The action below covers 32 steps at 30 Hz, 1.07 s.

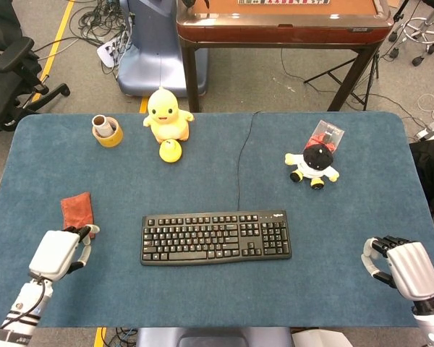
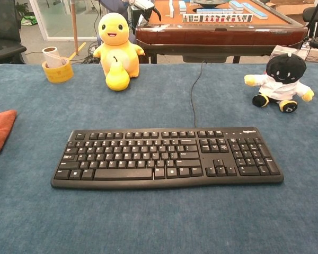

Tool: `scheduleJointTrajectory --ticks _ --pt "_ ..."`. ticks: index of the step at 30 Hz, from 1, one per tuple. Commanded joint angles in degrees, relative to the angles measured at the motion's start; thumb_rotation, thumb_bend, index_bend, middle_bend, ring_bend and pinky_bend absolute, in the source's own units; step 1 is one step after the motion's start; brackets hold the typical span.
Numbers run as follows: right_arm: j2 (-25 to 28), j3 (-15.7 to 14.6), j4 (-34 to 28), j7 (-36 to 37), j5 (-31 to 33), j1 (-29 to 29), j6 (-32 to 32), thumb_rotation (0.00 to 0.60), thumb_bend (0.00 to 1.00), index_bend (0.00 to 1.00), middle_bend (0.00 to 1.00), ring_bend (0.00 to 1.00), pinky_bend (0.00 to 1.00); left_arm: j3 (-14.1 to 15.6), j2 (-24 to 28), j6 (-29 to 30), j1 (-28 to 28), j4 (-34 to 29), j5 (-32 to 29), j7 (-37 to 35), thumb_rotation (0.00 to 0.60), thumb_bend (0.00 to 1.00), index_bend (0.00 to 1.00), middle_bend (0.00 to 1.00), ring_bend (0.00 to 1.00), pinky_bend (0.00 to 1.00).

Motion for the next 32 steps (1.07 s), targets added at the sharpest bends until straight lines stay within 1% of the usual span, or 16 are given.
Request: scheduleJointTrajectory --ticks 1,5,9,12,17,32 --pt "-0.13 0.03 0.14 0.0 -0.08 0.07 0.0 0.6 0.42 0.28 0.6 0.57 0.78 0.97 -0.13 3.25 2.89 1.58 2.78 -1.56 0.6 0.48 0.38 0.48 0.44 0.61" --pt "-0.35 0.05 0.34 -0.01 -0.19 0.09 0.12 0.6 0.42 0.28 0.55 0.53 0.78 1.36 -0.46 6.07 5.67 3.05 4.41 -2.43 0.6 0.48 0.43 0.48 0.46 0.61" --pt "-0.54 0.07 0.46 -0.12 -0.14 0.15 0.03 0.6 0.42 0.28 0.55 0.53 0.78 1.73 -0.12 6.78 7.08 4.16 6.35 -3.61 0.6 0.48 0.46 0.49 0.47 0.61" --pt "-0.52 0.18 0.53 0.13 0.22 0.32 -0.34 0.6 0.42 0.28 0.55 0.53 0.78 1.36 -0.07 7.66 7.89 4.77 7.88 -5.29 0.6 0.48 0.48 0.5 0.47 0.61" --pt "-0.27 0.36 0.56 0.68 1.06 0.72 -1.35 0.6 0.42 0.28 0.55 0.53 0.78 0.84 0.14 7.31 8.75 5.53 8.32 -5.95 0.6 0.48 0.48 0.5 0.47 0.61" --pt "-0.39 0.03 0.68 0.68 0.72 0.44 -0.89 0.6 0.42 0.28 0.55 0.53 0.78 -0.6 0.34 5.94 10.36 6.13 9.23 -6.76 0.6 0.48 0.49 0.51 0.48 0.61"
